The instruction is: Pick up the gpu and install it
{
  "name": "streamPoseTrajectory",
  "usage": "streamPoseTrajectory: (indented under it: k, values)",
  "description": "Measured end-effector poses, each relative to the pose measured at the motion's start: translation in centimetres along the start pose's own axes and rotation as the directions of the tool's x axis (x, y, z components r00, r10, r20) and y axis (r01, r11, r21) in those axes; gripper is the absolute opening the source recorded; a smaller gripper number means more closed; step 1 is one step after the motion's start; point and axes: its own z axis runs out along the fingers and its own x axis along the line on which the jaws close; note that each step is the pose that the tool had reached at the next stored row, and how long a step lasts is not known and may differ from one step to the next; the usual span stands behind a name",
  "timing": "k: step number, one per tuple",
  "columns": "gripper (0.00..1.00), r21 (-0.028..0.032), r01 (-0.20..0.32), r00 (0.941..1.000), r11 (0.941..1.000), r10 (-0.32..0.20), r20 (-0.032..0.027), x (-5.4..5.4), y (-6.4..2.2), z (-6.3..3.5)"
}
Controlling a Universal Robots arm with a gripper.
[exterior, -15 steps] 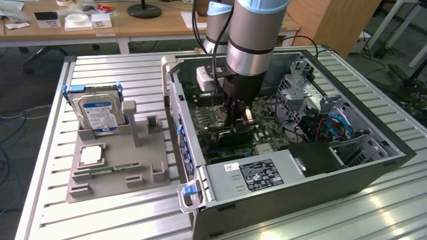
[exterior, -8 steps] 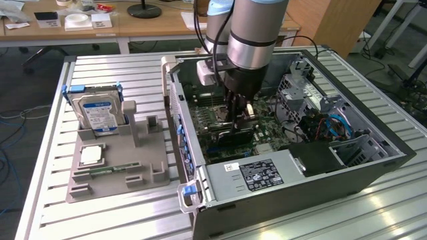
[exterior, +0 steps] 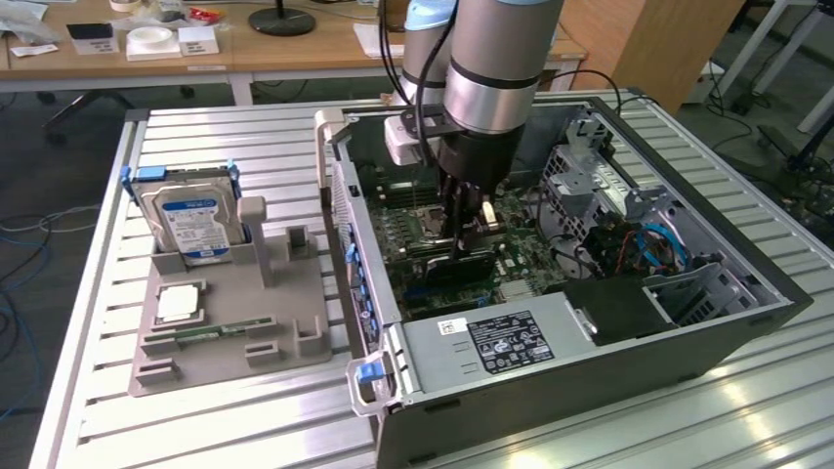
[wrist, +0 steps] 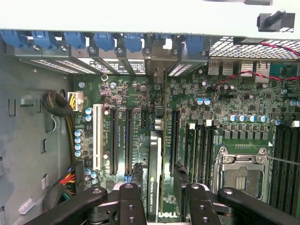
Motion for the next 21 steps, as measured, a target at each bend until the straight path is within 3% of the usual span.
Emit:
streamPoseTrajectory:
  k: [8,11,12,14,21]
  values:
    - [0.38,0.0,0.0,1.0,1.0,0.0,0.0,0.0,0.0,0.0]
    - [0.2,0.0,0.0,1.0,1.0,0.0,0.0,0.0,0.0,0.0]
    - [0.2,0.0,0.0,1.0,1.0,0.0,0.0,0.0,0.0,0.0]
    - [0.11,0.0,0.0,1.0,1.0,0.0,0.0,0.0,0.0,0.0]
    - [0.11,0.0,0.0,1.0,1.0,0.0,0.0,0.0,0.0,0.0]
